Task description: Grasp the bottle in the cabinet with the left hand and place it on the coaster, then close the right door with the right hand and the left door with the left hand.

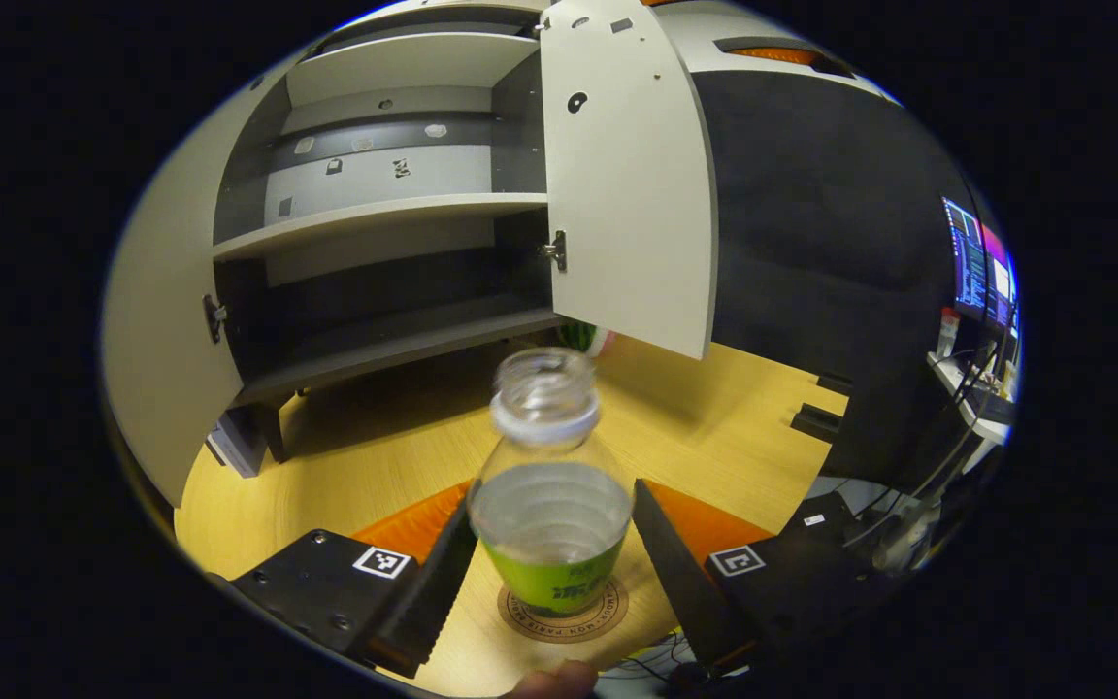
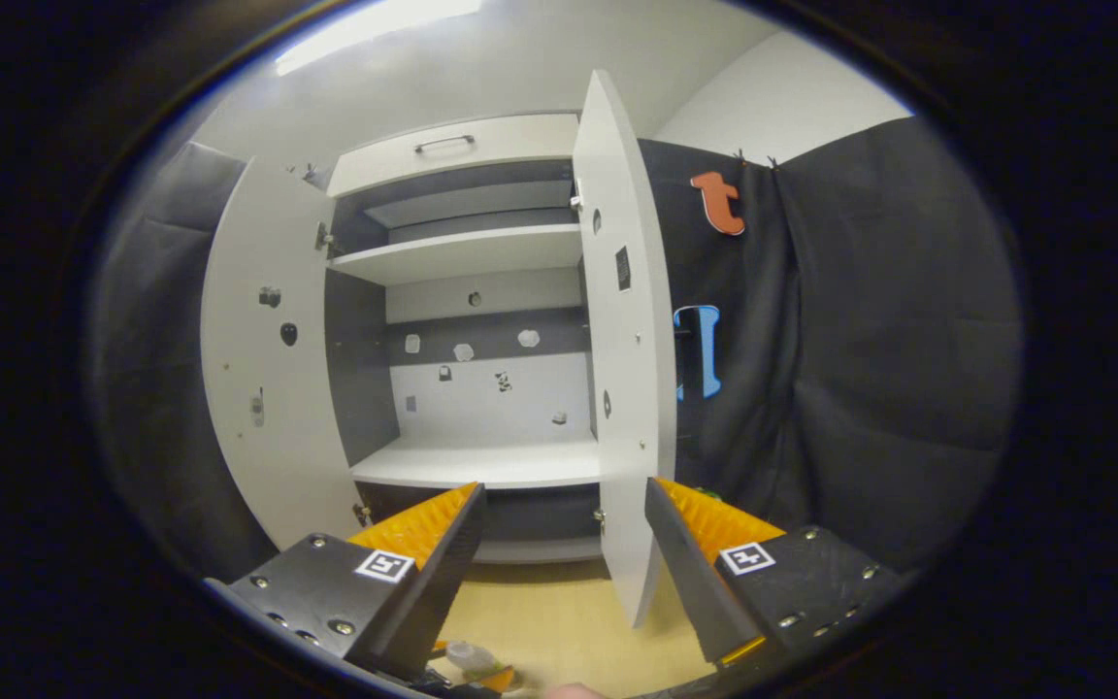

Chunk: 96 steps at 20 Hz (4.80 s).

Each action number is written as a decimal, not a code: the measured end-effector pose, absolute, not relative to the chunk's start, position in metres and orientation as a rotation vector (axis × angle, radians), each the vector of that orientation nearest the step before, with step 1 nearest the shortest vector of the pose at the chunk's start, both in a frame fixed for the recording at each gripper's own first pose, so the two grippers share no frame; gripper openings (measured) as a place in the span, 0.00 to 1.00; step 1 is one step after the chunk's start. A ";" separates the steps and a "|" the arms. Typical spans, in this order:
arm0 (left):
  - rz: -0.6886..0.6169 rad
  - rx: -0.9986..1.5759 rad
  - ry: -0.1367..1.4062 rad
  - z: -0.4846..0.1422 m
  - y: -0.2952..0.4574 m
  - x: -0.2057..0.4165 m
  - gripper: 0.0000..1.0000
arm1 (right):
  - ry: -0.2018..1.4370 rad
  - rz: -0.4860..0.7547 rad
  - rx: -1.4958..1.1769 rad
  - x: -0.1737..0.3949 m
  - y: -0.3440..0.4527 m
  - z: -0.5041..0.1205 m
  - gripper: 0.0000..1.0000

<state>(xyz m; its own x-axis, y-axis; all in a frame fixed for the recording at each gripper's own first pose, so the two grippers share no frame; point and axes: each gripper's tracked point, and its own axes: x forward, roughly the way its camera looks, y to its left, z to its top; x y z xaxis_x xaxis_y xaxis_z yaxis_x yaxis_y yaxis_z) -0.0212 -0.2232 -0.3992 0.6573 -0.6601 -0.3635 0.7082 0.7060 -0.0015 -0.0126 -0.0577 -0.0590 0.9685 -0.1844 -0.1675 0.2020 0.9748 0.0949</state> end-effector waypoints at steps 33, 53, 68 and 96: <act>-0.465 -0.044 -0.068 0.018 -0.124 -0.042 0.95 | 0.033 -0.292 0.013 -0.001 -0.276 -0.009 0.99; -0.158 -0.107 -0.111 0.037 0.021 -0.033 0.95 | 0.045 -0.302 0.013 0.083 -0.239 -0.004 0.86; -0.147 -0.045 -0.100 0.031 0.036 -0.033 0.95 | 0.046 -0.165 0.108 0.126 -0.133 -0.014 0.85; 0.038 -0.007 0.051 -0.038 0.197 0.052 0.95 | -0.006 0.022 0.022 0.118 -0.043 -0.041 0.89</act>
<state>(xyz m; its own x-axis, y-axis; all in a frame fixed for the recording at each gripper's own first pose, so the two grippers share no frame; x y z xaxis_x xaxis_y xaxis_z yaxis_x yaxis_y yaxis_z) 0.0516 0.1969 -0.0384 0.9979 0.0381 -0.0516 -0.0384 0.9992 -0.0056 0.1181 -0.0431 -0.0413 0.9997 0.0224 0.0063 -0.0225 0.9995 0.0221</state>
